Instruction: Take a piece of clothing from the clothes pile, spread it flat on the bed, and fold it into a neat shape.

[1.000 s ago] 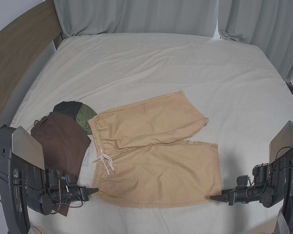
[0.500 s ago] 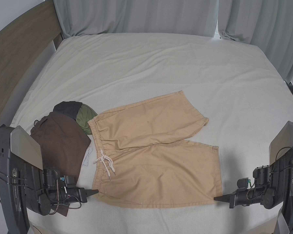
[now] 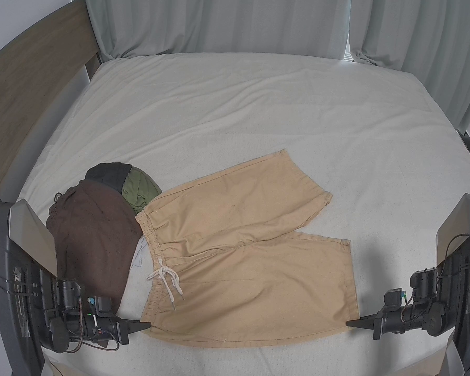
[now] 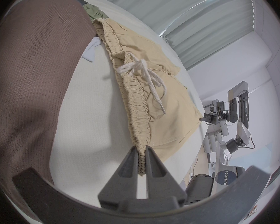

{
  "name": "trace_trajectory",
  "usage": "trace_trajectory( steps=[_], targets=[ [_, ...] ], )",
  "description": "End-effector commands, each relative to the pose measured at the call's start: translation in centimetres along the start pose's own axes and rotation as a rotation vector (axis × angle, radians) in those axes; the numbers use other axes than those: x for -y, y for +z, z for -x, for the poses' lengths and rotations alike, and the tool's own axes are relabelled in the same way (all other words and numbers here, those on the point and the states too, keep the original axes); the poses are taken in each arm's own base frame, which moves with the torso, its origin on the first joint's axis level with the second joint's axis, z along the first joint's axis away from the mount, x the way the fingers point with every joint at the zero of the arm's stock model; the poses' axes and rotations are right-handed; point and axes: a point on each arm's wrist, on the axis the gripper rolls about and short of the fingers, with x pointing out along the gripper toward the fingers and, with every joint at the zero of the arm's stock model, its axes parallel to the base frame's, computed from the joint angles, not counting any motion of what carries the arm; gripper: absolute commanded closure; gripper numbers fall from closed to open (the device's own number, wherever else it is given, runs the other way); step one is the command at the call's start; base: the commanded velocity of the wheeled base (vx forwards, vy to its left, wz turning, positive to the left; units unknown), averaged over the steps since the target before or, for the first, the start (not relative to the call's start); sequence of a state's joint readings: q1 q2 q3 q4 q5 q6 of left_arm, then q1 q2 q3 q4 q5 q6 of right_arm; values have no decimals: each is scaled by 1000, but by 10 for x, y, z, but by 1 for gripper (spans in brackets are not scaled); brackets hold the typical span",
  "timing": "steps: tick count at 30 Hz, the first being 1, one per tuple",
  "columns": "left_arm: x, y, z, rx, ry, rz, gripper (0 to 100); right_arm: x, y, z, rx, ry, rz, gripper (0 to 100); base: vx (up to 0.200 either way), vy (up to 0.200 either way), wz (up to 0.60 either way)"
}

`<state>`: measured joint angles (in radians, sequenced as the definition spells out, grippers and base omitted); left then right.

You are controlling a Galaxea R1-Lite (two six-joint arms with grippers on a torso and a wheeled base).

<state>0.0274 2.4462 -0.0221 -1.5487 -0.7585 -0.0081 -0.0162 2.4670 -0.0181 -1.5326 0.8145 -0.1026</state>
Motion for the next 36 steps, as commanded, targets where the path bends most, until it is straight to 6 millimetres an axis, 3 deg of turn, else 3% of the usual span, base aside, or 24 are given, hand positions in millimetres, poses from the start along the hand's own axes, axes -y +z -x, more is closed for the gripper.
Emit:
trace_trajectory(
  steps=[1,10,20,36],
  targets=[
    [-1,-4,1,-12,4,21,100,-1,-2,4,-1,4,-13,100,0,0,0],
    [-4,23,-6,87,-15,-30,100,-5,12,6,57,52,54,100,0,0,0],
    [22,61,-1,204,-92,59,100,-2,33,7,135,47,121,100,0,0,0],
    [26,68,-3,221,-109,36,100,-4,48,12,194,51,160,100,0,0,0]
  ],
)
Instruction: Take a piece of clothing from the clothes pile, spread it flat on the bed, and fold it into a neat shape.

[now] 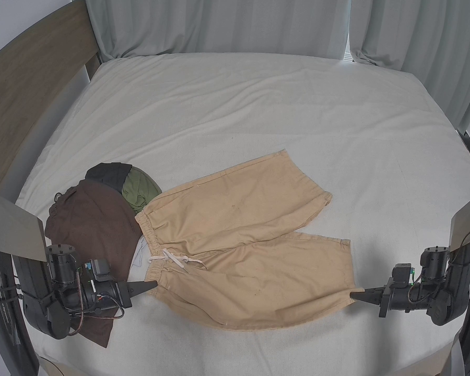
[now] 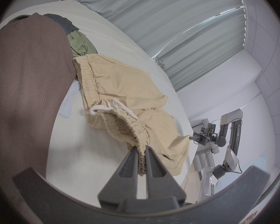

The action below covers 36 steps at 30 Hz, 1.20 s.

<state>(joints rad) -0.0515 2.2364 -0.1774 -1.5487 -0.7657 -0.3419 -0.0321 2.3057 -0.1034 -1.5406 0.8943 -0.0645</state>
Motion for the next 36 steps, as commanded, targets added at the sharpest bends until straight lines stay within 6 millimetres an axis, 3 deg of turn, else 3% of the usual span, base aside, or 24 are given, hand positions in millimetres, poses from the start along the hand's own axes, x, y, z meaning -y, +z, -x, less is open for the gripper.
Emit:
trace_trajectory(
  steps=[1,9,36],
  targets=[
    [1,2,0,9,-2,-9,100,-1,8,1,26,-3,28,100,0,0,0],
    [-1,9,0,38,4,22,100,-7,24,5,76,3,67,100,0,0,0],
    [1,21,6,90,10,-2,100,-16,55,10,171,3,112,100,0,0,0]
  ],
)
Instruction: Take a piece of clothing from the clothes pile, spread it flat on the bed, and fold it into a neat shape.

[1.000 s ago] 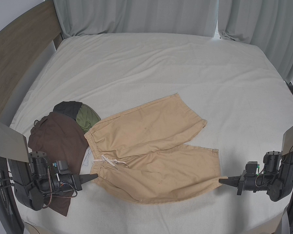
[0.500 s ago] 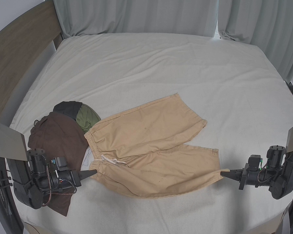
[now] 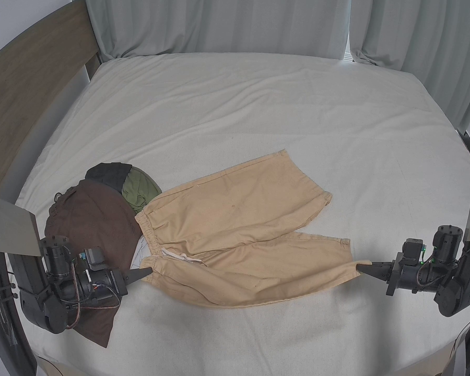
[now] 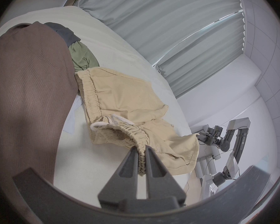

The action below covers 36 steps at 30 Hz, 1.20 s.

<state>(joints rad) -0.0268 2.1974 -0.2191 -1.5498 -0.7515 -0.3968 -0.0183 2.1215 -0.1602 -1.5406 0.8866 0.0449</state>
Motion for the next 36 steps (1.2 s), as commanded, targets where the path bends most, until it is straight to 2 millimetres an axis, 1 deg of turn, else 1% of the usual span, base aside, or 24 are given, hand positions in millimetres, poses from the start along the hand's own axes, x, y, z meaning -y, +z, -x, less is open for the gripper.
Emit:
trace_trajectory(
  steps=[1,2,5,6,10,16,19,25,33,36],
  targets=[
    [2,5,3,20,0,-12,100,-1,13,-1,41,0,33,100,0,0,0],
    [2,5,3,20,0,-12,100,-1,14,-1,43,1,31,100,0,0,0],
    [2,5,3,21,0,-14,100,-4,24,-6,70,1,-11,100,0,0,0],
    [2,5,3,21,0,-14,100,-4,24,-6,70,1,-11,100,0,0,0],
    [3,7,3,28,-2,-19,100,-4,35,-13,106,-5,-12,100,0,0,0],
    [3,11,3,46,-3,-25,100,3,55,-23,178,-38,21,100,0,0,0],
    [4,13,5,53,-3,-28,100,3,64,-29,204,-33,19,100,0,0,0],
    [3,15,5,58,-3,-22,100,6,75,-34,240,-31,31,100,0,0,0],
    [3,17,4,66,-3,-25,100,10,84,-37,269,-29,40,100,0,0,0],
    [2,17,5,70,0,-24,100,12,92,-40,294,-24,49,100,0,0,0]
  ],
)
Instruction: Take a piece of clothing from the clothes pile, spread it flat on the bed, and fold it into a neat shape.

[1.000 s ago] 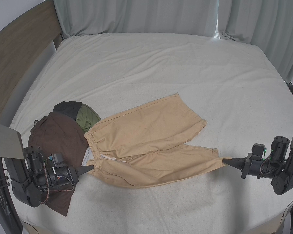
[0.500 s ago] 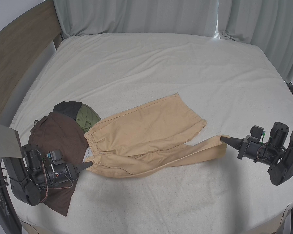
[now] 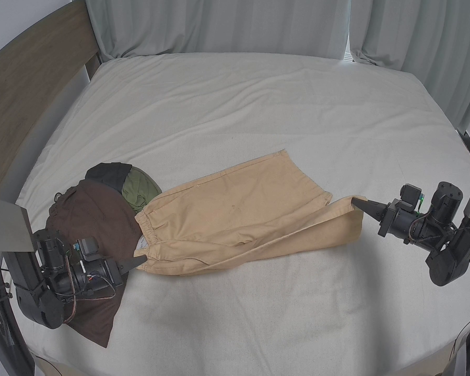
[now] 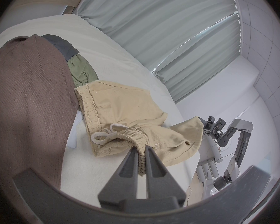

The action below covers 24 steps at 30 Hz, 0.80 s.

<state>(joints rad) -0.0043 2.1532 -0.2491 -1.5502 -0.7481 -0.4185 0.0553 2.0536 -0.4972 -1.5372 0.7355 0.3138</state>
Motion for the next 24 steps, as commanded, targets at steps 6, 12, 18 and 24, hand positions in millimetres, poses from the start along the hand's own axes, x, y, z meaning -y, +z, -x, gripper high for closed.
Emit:
trace_trajectory(
  steps=[6,12,18,24],
  targets=[
    [-2,3,1,13,4,-1,100,10,7,-14,34,12,19,100,0,0,0],
    [-4,6,1,26,10,-1,100,9,9,-24,42,34,31,100,0,0,0],
    [-5,7,1,31,11,-4,100,14,15,-32,67,44,51,100,0,0,0],
    [-5,15,2,58,7,22,100,16,26,-37,103,59,46,100,0,0,0]
  ],
)
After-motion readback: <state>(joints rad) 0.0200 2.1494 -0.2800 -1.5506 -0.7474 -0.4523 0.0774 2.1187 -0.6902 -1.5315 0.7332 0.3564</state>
